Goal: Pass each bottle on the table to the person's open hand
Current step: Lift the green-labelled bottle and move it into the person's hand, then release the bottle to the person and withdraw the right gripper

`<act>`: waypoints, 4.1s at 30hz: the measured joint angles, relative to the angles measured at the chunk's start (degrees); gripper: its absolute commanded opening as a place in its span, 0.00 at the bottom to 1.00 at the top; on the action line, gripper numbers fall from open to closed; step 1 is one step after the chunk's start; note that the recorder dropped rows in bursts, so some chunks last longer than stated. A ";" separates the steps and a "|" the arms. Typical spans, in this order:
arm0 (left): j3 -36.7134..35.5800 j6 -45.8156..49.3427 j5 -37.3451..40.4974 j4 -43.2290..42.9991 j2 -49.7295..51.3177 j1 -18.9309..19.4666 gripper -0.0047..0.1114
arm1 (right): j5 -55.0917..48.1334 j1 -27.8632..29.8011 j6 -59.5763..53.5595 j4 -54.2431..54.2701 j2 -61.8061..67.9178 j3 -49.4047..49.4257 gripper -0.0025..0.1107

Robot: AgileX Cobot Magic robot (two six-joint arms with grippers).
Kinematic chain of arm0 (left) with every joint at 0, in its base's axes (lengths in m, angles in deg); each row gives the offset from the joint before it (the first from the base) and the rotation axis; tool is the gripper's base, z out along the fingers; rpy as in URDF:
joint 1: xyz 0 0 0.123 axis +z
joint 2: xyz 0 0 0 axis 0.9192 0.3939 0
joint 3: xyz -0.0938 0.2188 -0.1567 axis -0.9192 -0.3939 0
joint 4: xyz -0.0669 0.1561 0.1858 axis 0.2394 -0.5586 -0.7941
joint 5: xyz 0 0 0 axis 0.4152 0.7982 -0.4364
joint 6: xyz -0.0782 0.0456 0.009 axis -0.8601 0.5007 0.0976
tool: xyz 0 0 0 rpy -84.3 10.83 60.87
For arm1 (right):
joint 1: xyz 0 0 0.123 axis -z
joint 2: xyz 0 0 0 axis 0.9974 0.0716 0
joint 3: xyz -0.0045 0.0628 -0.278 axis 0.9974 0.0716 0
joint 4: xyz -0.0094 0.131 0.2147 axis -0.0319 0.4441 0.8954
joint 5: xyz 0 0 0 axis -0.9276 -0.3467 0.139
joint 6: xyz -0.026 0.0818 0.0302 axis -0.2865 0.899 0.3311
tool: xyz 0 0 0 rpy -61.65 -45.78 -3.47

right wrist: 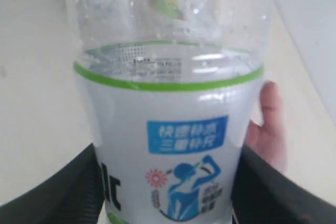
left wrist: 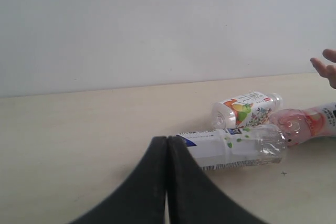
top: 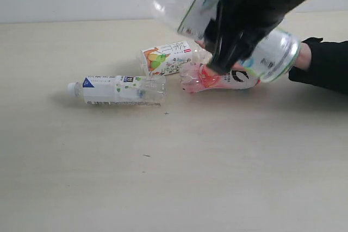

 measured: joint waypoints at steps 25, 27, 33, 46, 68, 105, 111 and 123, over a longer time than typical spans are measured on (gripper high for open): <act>0.00 0.00 0.00 0.00 0.00 0.00 0.04 | -9.40 22.02 12.51 18.36 29.00 -20.19 0.02; 0.00 0.00 0.00 0.00 0.00 0.00 0.04 | -9.12 22.02 13.56 18.09 29.00 -20.18 0.02; 0.00 0.00 0.00 0.00 0.00 0.00 0.04 | -9.08 22.02 15.68 17.86 29.03 -20.33 0.13; 0.00 0.00 0.00 0.00 0.00 0.00 0.04 | -9.08 22.02 16.05 17.62 29.03 -20.33 0.68; 0.00 0.00 0.00 0.00 0.00 0.00 0.04 | -7.44 22.02 14.62 17.07 29.03 -20.33 0.85; 0.00 0.00 0.00 0.00 0.00 0.00 0.04 | 7.66 22.02 -1.09 4.27 -43.58 28.81 0.03; 0.00 0.00 0.00 0.00 0.00 0.00 0.04 | 11.44 22.02 0.46 1.62 -55.04 39.04 0.03; 0.00 0.00 0.00 0.00 0.00 0.00 0.04 | 13.71 22.02 12.95 -4.95 -70.78 45.64 0.02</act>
